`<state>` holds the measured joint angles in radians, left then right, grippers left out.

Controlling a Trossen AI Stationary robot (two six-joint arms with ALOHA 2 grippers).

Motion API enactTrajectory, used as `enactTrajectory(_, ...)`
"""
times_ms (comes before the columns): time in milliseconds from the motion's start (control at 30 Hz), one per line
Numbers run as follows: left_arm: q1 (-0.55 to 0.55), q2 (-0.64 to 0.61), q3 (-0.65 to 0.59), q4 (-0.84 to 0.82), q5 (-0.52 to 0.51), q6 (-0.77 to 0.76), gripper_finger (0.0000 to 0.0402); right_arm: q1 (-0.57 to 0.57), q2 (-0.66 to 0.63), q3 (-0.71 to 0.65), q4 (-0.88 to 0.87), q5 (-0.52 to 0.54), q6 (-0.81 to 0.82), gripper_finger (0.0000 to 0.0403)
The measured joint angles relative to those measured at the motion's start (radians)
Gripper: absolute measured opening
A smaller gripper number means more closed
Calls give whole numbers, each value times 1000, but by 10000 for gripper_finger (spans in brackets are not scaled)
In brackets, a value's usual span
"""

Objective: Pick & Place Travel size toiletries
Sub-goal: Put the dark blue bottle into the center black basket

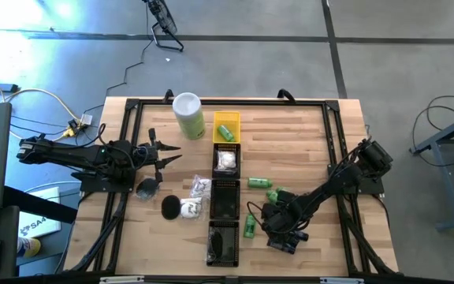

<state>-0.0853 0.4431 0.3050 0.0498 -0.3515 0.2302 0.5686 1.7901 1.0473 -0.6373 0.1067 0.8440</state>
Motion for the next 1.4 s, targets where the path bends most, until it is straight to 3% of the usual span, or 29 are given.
enactTrajectory(267, 0, 0, 0, 0, 0, 0, 109, 0, 0, 0, -1, 25, 1, 126)
enactTrajectory(467, 0, 0, 0, 0, 0, 0, 109, 0, 0, 0, -2, 40, 1, 144)
enactTrajectory(700, 0, 0, 0, 0, 0, 0, 109, -9, 0, 0, -3, 59, 0, 122)
enactTrajectory(867, 0, 0, 0, 0, 0, 0, 109, -29, -25, -1, -3, 67, 0, 134)
enactTrajectory(1200, 0, 0, 0, 0, 0, 0, 109, -93, -176, 0, 34, 262, -30, 122)
enactTrajectory(1400, 0, 0, 0, 0, 0, 0, 109, -135, -234, 0, 164, 409, -81, 142)
